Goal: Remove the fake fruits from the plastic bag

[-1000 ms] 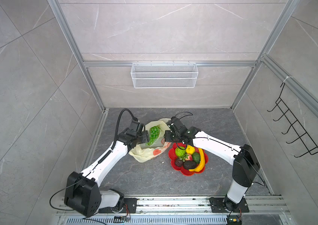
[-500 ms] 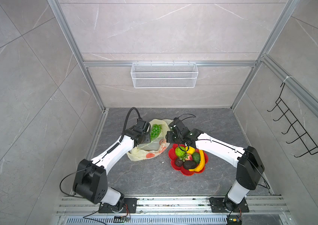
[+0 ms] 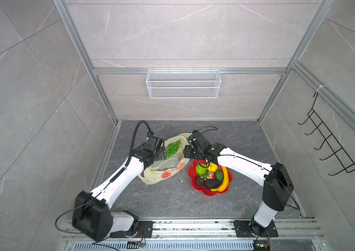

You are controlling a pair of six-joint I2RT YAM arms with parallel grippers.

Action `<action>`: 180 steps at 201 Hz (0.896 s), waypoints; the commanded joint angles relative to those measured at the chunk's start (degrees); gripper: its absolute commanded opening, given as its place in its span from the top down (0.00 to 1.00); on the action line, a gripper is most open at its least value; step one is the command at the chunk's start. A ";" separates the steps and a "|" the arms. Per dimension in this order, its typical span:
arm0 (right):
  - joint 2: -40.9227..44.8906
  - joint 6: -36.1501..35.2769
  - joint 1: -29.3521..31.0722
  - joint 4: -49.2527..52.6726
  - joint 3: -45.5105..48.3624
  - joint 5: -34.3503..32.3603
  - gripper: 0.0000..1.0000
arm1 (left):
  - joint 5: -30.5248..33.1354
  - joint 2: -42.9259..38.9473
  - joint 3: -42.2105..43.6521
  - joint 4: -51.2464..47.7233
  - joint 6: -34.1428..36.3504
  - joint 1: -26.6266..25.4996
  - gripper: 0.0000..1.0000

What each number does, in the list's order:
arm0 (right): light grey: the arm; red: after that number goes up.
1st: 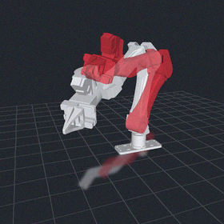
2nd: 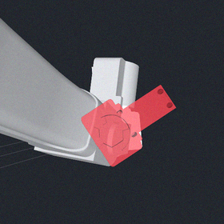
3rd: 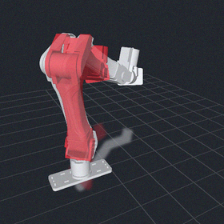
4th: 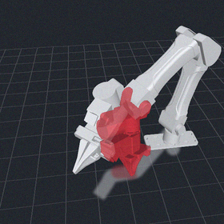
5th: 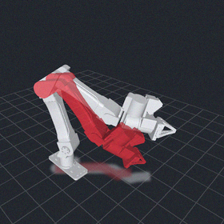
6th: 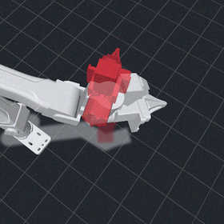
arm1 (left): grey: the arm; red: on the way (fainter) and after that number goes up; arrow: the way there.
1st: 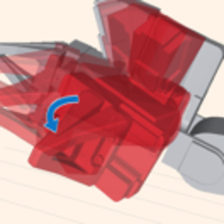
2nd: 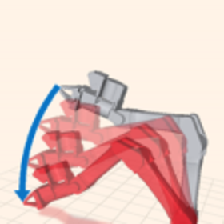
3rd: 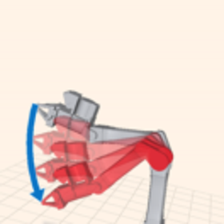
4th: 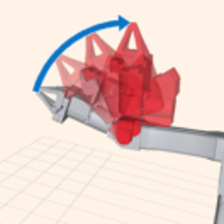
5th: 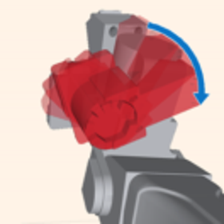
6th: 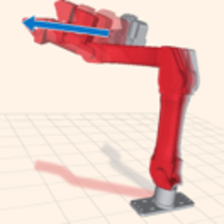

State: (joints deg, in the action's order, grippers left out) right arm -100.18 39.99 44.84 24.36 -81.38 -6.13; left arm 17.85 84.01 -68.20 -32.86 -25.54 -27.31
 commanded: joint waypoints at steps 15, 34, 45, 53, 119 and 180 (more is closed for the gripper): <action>-2.37 2.44 0.41 -0.56 -2.54 0.07 0.45 | 0.21 15.14 -10.89 -0.55 11.12 0.89 0.09; -3.31 2.99 0.40 -0.63 -3.02 -0.13 0.45 | -0.57 20.96 -15.16 -0.90 13.53 0.88 0.08; -3.74 2.91 0.36 -0.63 -3.25 -0.11 0.45 | 0.74 23.10 -16.72 -0.92 13.85 0.97 0.08; -3.94 2.91 0.38 -0.63 -3.27 -0.02 0.45 | 2.49 24.48 -17.80 -1.32 13.79 1.26 0.08; -9.23 1.77 0.36 -1.79 -7.19 3.40 0.45 | 0.68 28.22 -18.80 1.68 8.95 4.89 0.59; -16.26 2.02 0.35 -0.80 -13.94 4.39 0.47 | -7.73 25.25 -16.15 7.36 3.99 6.56 0.99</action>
State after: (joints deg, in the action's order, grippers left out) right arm -114.04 42.04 44.84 23.22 -92.38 -2.13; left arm 14.35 112.42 -85.62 -28.91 -18.90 -20.64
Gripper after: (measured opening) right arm 0.534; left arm 0.052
